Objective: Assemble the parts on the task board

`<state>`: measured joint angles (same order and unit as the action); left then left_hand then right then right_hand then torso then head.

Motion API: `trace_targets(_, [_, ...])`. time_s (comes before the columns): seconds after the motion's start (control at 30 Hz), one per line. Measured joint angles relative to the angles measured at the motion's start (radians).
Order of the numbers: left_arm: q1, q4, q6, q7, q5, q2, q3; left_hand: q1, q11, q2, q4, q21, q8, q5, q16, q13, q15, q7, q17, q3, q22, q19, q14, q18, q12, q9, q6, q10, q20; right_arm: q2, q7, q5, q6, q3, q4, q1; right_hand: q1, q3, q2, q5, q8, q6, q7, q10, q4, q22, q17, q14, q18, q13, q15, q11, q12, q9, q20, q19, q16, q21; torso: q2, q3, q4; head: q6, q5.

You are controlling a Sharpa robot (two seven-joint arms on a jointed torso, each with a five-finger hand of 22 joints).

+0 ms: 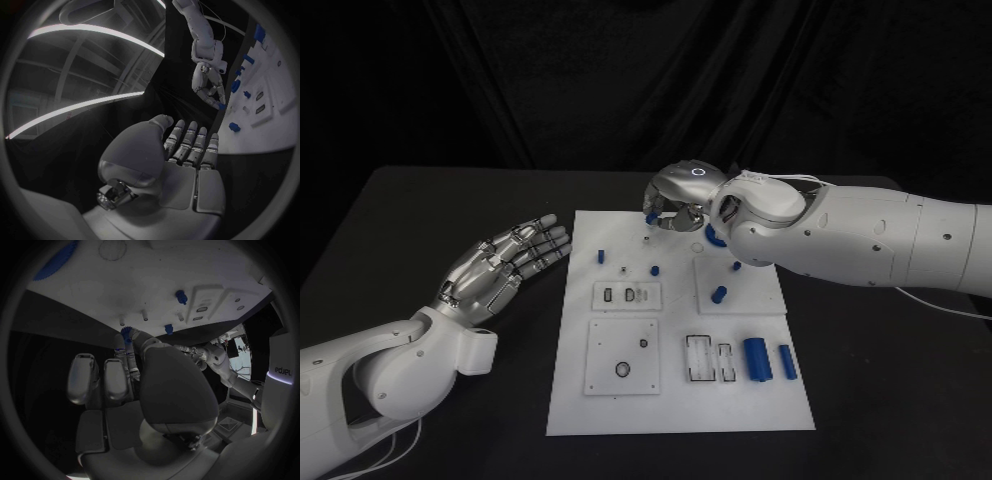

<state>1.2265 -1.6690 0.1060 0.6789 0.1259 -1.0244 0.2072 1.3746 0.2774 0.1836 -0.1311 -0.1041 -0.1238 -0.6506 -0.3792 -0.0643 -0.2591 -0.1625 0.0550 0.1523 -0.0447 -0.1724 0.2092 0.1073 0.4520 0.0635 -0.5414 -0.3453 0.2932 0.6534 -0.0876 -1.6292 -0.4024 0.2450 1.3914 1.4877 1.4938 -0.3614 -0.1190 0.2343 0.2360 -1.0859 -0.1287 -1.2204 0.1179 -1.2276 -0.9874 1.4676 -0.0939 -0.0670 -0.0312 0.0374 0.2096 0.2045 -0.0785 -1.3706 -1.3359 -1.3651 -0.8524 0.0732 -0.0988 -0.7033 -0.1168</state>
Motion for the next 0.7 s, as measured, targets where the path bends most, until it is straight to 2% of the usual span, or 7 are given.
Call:
trace_targets(0.1, [0.0,0.0,0.001,0.0,0.0,0.0,0.0,0.0,0.0,0.0,0.0,0.0,0.0,0.0,0.0,0.0,0.0,0.0,0.0,0.0,0.0,0.0,0.0,0.0,0.0,0.0,0.0,0.0,0.0,-0.006,-0.002,0.001,0.001,0.0,-0.007,-0.003,0.001,0.001,0.001,0.0,0.0,0.001,0.001,0.0,-0.001,0.001,0.002,0.0,0.0,0.0,0.0,0.0,-0.001,0.0,0.0,0.0,0.0,0.0,0.0,0.0001,-0.0006,0.0,-0.001])
trace_targets(0.37, [0.0,0.0,0.005,0.0,0.001,0.002,0.0,-0.004,0.003,-0.004,0.003,0.0,0.0,0.0,-0.004,0.0,0.0,0.0,0.0,0.003,0.001,0.0,0.0,0.0,0.0,0.0,0.0,-0.004,0.0,-0.022,-0.011,0.003,0.0,0.0,-0.024,-0.015,0.004,0.001,0.004,-0.004,-0.005,0.001,0.002,0.0,-0.002,0.003,0.005,0.0,0.0,0.001,0.0,0.0,-0.008,0.0,0.0,0.0,0.004,0.003,0.0,0.0001,0.0057,-0.001,0.005])
trace_targets(0.7, [0.0,0.002,0.008,0.0,0.001,0.003,0.0,-0.004,0.003,-0.004,0.003,0.0,0.0,0.0,-0.004,0.0,0.0,0.0,0.0,0.003,0.001,0.0,0.0,0.0,0.0,0.0,0.0,-0.004,0.0,-0.025,-0.039,-0.001,-0.017,0.0,-0.034,-0.022,0.004,-0.006,0.003,0.003,-0.01,0.002,0.009,-0.003,-0.011,0.006,0.005,0.0,0.0,0.0,0.0,0.004,-0.019,0.0,0.0,0.0,0.007,0.004,0.0,-0.0009,0.0052,-0.001,0.007])
